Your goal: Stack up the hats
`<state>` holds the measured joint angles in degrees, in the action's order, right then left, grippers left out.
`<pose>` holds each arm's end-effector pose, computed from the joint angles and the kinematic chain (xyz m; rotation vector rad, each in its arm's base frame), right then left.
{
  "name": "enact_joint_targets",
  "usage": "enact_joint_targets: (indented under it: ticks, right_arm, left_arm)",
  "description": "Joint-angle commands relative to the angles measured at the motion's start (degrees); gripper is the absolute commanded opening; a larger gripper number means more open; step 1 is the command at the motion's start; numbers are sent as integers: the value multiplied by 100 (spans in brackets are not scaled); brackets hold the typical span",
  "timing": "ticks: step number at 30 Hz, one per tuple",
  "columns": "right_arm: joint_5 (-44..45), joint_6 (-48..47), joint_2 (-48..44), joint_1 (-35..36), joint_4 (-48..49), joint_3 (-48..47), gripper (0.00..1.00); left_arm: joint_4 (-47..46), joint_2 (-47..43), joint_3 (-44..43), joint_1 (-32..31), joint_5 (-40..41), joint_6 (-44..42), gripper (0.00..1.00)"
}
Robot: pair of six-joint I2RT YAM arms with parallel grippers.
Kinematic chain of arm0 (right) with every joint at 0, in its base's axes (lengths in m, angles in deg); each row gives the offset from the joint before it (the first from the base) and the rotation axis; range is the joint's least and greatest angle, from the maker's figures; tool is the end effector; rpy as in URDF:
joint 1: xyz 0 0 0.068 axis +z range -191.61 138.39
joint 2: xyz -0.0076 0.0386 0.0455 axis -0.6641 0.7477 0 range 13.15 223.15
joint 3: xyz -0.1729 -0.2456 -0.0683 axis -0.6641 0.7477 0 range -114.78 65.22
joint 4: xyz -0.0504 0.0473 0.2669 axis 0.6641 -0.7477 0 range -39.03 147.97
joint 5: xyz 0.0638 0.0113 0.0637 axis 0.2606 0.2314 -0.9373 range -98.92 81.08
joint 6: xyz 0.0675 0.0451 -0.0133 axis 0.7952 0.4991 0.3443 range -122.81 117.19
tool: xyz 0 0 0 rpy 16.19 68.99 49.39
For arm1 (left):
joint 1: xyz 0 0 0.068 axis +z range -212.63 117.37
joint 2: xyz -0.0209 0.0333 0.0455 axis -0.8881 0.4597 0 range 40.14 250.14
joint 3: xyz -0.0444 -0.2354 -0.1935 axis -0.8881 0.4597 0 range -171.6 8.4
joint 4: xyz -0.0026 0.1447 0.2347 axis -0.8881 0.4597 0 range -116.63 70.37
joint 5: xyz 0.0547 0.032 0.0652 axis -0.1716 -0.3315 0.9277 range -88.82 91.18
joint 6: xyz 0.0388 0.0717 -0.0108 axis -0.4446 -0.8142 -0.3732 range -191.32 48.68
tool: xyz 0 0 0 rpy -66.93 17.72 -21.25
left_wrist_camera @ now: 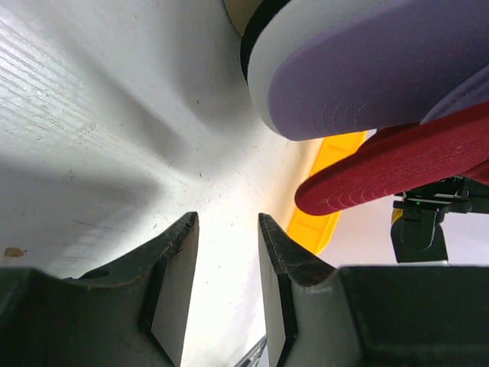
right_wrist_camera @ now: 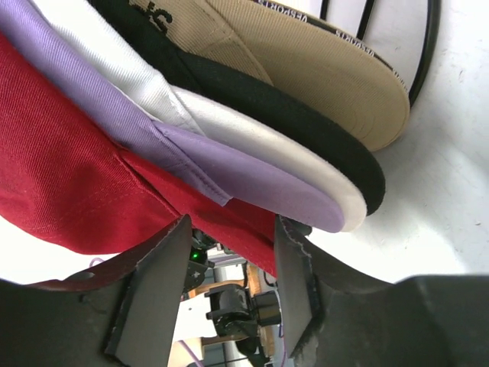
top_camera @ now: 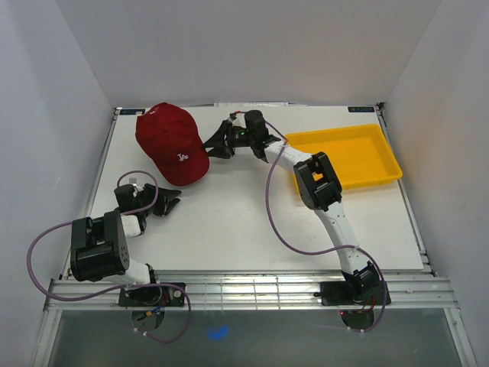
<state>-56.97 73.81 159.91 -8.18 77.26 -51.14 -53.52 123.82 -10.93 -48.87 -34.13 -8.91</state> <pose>0.5092 0.4000 0.1746 0.0573 2.2532 1.9672 0.2612 0.0214 0.1228 -1.1343 2.0330 -1.1347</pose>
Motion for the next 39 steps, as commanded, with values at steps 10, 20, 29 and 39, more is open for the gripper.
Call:
enact_joint_targets:
  ticks: [10, 20, 29, 39]
  right_arm:
    - [173, -490, -464, -100, -277, 69, 58]
    - [200, -639, -499, -135, -391, 69, 60]
    - [331, -973, -719, -223, -680, 280, 60]
    - [604, -1448, -1377, -302, -882, 1044, 60]
  left_arm:
    - [264, -317, -44, -14, 33, -212, 47]
    - [940, -835, -343, -14, 7, -502, 47]
    - [2125, -1407, -773, 22, 68, -1160, 47]
    - [2478, -1741, -1380, 13, -520, -1513, 46]
